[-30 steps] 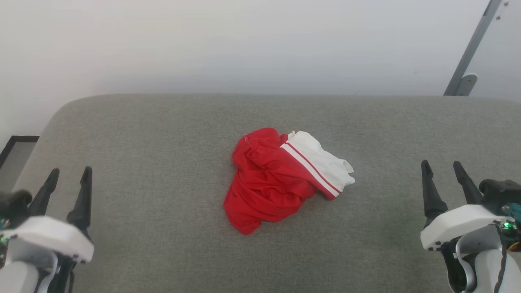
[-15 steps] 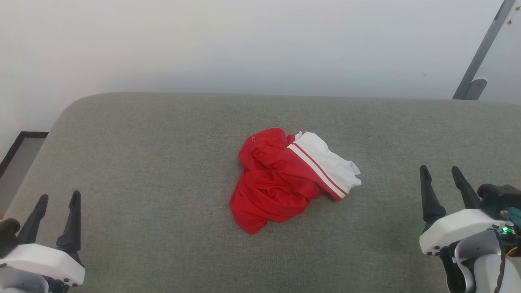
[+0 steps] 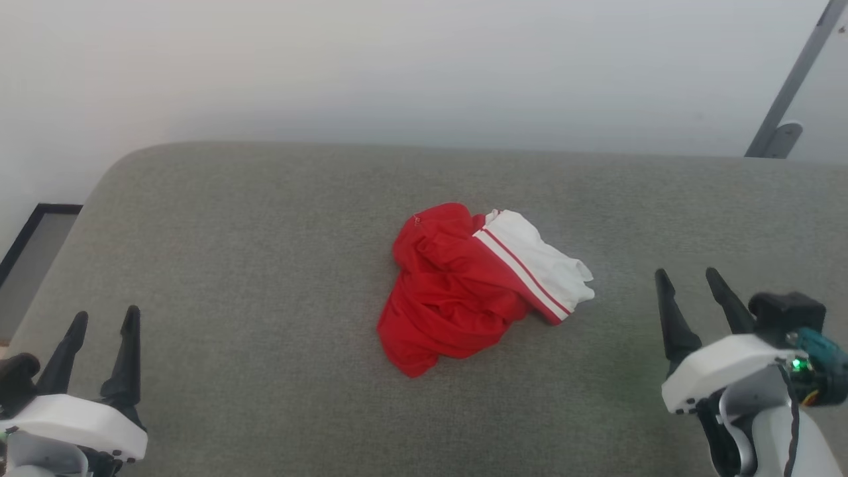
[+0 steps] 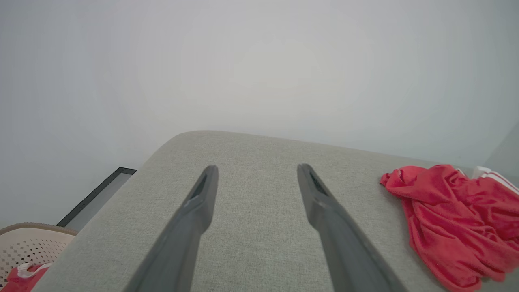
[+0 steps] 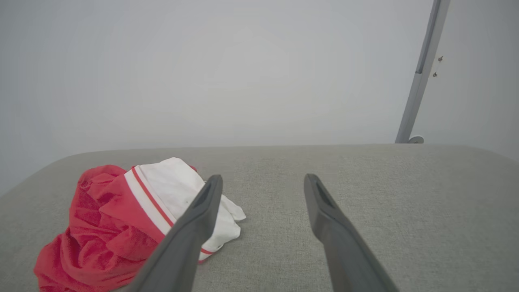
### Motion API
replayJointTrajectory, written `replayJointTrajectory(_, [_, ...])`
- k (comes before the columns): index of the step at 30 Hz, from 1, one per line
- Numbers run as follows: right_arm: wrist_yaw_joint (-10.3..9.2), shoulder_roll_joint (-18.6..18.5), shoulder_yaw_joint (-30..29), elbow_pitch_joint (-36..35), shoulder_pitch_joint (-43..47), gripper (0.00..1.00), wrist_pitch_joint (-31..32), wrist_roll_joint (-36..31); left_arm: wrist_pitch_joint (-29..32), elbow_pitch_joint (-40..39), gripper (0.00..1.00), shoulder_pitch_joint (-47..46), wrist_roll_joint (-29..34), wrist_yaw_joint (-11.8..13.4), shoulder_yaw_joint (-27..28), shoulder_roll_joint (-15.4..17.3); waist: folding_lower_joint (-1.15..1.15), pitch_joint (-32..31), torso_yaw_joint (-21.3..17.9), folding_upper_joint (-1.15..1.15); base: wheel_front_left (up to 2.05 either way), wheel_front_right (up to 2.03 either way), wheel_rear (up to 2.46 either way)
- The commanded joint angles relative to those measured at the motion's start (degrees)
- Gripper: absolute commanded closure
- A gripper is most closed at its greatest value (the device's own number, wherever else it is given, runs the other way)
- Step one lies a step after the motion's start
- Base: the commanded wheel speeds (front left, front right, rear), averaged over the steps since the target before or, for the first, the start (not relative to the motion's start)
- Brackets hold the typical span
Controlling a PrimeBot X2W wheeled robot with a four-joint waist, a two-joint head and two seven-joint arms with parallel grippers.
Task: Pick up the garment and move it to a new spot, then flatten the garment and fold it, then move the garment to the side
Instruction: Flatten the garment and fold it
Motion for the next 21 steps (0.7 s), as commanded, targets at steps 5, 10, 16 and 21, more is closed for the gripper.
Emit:
replayJointTrajectory(5, [0.02, -2.05, 2.42, 1.37, -3.55, 0.00, 2.39, 0.67, -0.28, -1.23, 0.00, -1.44, -0.09, -0.19, -0.43, -0.94, 0.00, 2.31, 2.33, 0.00, 0.00, 0.00, 0.00])
replayJointTrajectory(10, [0.02, -4.77, 4.82, 4.21, -8.06, 0.00, 5.24, 1.60, -0.29, -1.92, 0.00, -2.80, 0.19, -0.51, -1.45, -2.01, 0.00, 5.59, 4.99, 0.00, 0.00, 0.00, 0.00])
replayJointTrajectory(16, [0.02, -8.75, 8.61, 8.55, -13.37, 0.00, 10.66, 3.20, -0.20, -1.88, 0.00, -5.67, 1.04, -1.16, -3.34, -3.62, 0.00, 10.43, 8.39, 0.00, 0.00, 0.00, 0.00])
replayJointTrajectory(21, [0.02, -11.42, 11.90, 11.93, -16.03, 0.00, 15.54, 4.83, -0.30, -0.82, 0.00, -7.68, 1.43, -1.72, -4.48, -4.97, 0.00, 12.92, 10.31, 0.00, 0.00, 0.00, 0.00])
